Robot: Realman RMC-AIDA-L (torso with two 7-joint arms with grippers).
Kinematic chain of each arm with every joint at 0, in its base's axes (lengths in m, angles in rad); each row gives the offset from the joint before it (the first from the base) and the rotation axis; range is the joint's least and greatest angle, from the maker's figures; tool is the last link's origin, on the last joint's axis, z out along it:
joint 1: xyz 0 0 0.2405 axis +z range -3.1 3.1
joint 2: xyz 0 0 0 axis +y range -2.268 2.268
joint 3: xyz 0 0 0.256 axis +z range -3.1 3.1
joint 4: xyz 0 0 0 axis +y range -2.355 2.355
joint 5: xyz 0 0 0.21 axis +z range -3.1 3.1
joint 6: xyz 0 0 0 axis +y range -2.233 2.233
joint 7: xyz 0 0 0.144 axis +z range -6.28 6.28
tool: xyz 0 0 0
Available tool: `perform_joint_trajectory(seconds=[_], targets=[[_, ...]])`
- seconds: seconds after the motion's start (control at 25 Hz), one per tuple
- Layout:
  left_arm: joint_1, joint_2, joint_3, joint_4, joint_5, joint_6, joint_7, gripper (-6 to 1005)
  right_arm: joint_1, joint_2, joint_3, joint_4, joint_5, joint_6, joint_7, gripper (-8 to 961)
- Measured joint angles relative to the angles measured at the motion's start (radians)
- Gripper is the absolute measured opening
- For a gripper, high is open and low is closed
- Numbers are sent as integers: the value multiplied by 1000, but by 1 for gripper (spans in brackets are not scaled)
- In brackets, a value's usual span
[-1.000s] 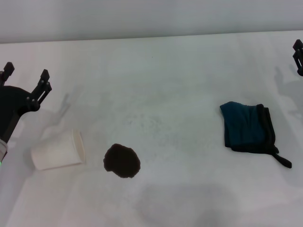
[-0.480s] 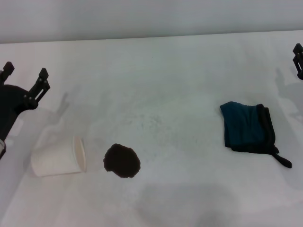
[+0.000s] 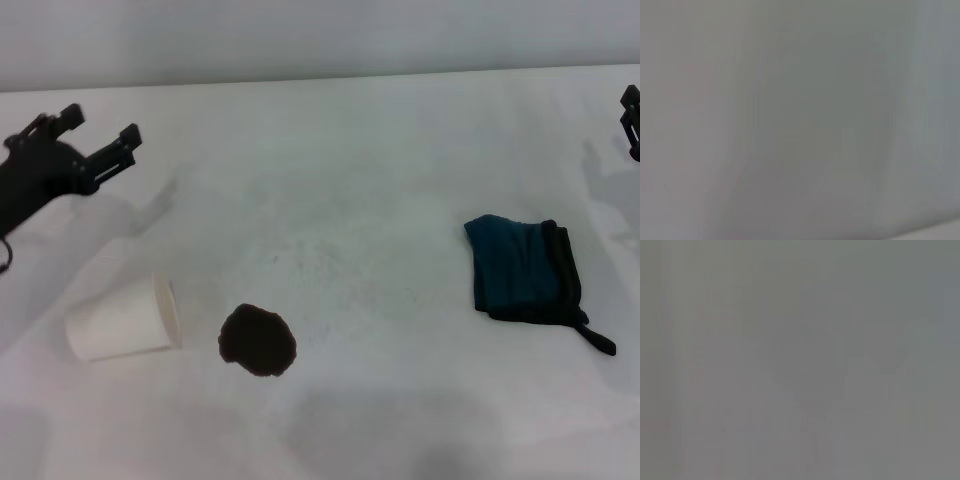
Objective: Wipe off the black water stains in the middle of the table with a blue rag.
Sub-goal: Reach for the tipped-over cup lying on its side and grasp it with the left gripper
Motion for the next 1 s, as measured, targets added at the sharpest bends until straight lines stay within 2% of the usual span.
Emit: perform_joint_trajectory(seconds=[0.2, 0.36, 0.4, 0.44, 0.52, 0.72, 1.0], targets=[[-131, 0, 5, -222, 257, 94, -265, 859, 5, -1, 4, -1, 0, -17, -1, 418], [-223, 0, 6, -400, 443, 217, -374, 859, 5, -1, 7, -2, 1, -20, -3, 417], [-223, 0, 6, -400, 443, 217, -374, 859, 5, -2, 8, -2, 2, -20, -3, 417], [-270, 0, 6, -499, 525, 279, -403, 859, 4, -2, 9, -2, 2, -20, -4, 417], [-286, 0, 7, -532, 555, 298, -411, 859, 3, -2, 10, -3, 2, -20, -4, 417], [-379, 2, 8, -662, 779, 371, -416, 860, 0, -2, 11, -3, 2, -20, -4, 417], [-489, -4, 9, -687, 1098, 410, -389, 859, 7, 0, 11, -3, 6, -15, -4, 417]])
